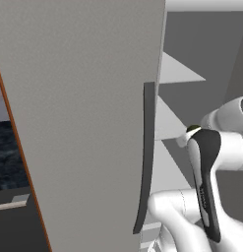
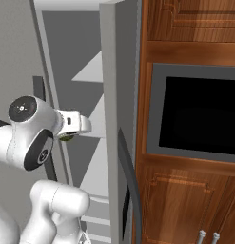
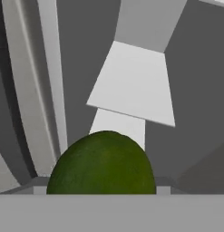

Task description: Take the mushroom, lime, and carrot from the freezer and place them in the bowl on the counter.

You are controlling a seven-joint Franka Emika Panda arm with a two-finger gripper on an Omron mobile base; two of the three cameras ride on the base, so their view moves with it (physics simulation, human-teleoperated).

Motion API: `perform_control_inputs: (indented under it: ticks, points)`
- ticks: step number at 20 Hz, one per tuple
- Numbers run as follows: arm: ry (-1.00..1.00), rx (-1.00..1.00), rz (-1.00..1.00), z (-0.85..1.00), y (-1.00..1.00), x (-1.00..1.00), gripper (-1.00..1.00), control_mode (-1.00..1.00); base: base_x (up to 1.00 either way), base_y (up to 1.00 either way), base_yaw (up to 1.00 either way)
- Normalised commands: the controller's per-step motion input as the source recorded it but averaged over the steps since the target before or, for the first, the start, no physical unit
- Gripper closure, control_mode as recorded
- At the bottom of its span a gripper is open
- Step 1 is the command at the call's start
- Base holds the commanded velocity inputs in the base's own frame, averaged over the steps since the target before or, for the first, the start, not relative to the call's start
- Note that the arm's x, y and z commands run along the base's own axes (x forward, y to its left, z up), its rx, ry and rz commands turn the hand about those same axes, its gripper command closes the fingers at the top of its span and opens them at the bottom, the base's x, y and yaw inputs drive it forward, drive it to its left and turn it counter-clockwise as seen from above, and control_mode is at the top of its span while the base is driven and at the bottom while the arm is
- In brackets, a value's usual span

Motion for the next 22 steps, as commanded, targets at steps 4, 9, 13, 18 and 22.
perform_control_inputs:
  ticks: [4,9,13,18,22]
  points:
    - [0.13,0.0,0.0,0.35,0.49,-0.58,1.0,-1.0,0.0,0.0,0.0]
    - [0.05,0.02,0.0,0.03,0.12,-0.8,1.0,-1.0,0.0,0.0,0.0]
    - [-0.01,0.08,-0.05,0.0,0.0,-0.59,1.0,-1.0,0.0,0.0,0.0]
    - [-0.02,0.09,-0.11,0.0,-0.02,-0.04,1.0,-1.0,0.0,0.0,0.0]
    - [0.0,0.01,-0.16,0.02,-0.01,0.04,1.0,-1.0,0.0,0.0,0.0]
